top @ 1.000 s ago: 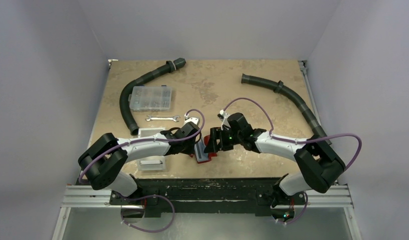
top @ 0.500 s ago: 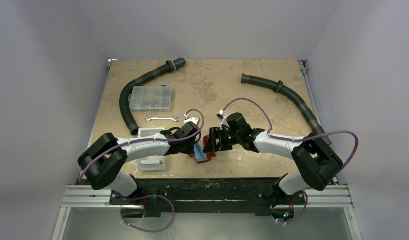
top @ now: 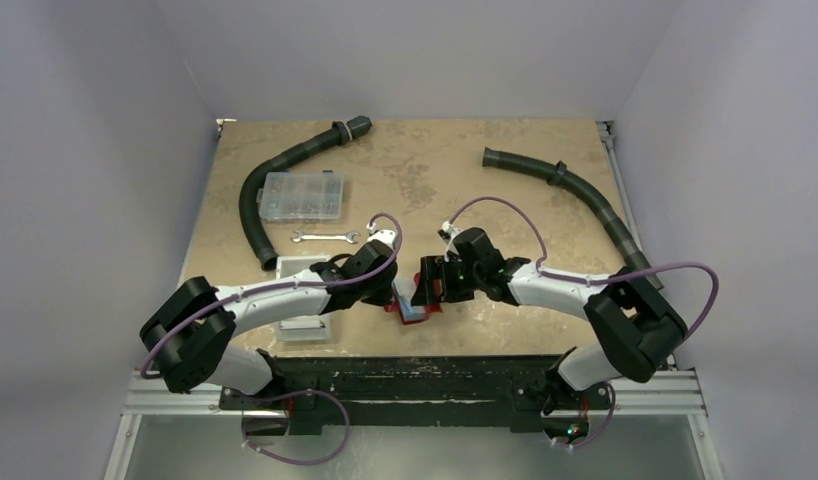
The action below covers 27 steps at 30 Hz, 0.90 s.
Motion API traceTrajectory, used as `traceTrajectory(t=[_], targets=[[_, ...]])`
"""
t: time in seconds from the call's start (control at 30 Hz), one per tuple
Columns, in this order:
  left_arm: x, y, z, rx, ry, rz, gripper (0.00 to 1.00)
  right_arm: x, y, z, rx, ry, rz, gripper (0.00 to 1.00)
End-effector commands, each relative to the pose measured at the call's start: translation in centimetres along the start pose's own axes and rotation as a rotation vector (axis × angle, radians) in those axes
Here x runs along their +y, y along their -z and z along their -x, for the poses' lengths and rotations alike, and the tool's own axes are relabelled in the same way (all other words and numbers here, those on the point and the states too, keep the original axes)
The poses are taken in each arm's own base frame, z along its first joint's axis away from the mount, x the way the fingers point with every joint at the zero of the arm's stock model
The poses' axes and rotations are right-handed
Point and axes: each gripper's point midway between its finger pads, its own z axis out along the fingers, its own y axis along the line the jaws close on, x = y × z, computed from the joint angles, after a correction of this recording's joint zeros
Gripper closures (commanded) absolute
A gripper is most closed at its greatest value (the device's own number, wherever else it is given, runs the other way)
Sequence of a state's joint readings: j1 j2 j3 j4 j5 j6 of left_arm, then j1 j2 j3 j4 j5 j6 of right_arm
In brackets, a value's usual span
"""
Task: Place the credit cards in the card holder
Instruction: Open the card holder at the center of the board.
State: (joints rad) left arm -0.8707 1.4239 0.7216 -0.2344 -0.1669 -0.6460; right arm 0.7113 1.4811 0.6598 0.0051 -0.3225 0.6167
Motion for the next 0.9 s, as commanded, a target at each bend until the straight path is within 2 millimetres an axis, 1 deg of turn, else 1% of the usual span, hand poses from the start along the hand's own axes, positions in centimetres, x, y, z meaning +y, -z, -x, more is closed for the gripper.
traceTrajectory(t=[0.0,0.03,0.17,0.23,0.37,0.53,0.6,0.67,0.73,0.8,0.87], targets=[[-2.4,0.9,2.8,-0.083,0.032,-0.092,1.0,0.2,1.4,1.6,-0.079,0.084,-0.041,0.04],[-2.3,0.7,2.6,-0.076,0.028,-0.085,1.0,0.1,1.8,1.8,-0.095,0.103,-0.071,0.02],[-2.0,0.4,2.0,-0.057,0.025,-0.074,1.0,-1.6,4.2,3.1,-0.156,0.161,-0.265,0.01],[-2.0,0.3,1.9,-0.056,0.025,-0.075,1.0,-1.8,5.3,3.7,-0.179,0.186,-0.301,0.01],[-1.8,0.4,1.8,-0.055,0.023,-0.068,1.0,0.2,6.5,4.4,-0.191,0.28,-0.289,0.01],[-1.4,0.6,1.8,-0.06,0.023,-0.056,1.0,4.1,7.7,5.6,-0.248,0.323,-0.128,0.02],[-1.3,0.6,1.8,-0.064,0.025,-0.053,1.0,5.7,7.7,5.4,-0.245,0.34,-0.046,0.03],[-1.2,0.6,1.6,-0.063,0.029,-0.05,1.0,7.4,7.2,4.7,-0.221,0.367,0.06,0.09],[-1.0,0.6,1.4,-0.06,0.029,-0.048,1.0,8.5,6.3,3.5,-0.181,0.392,0.134,0.15],[-1.0,0.6,1.4,-0.06,0.028,-0.046,1.0,8.8,5.4,3.1,-0.185,0.433,0.114,0.17],[-0.9,0.6,1.3,-0.06,0.027,-0.041,1.0,8.4,4.6,2.9,-0.2,0.48,0.041,0.13]])
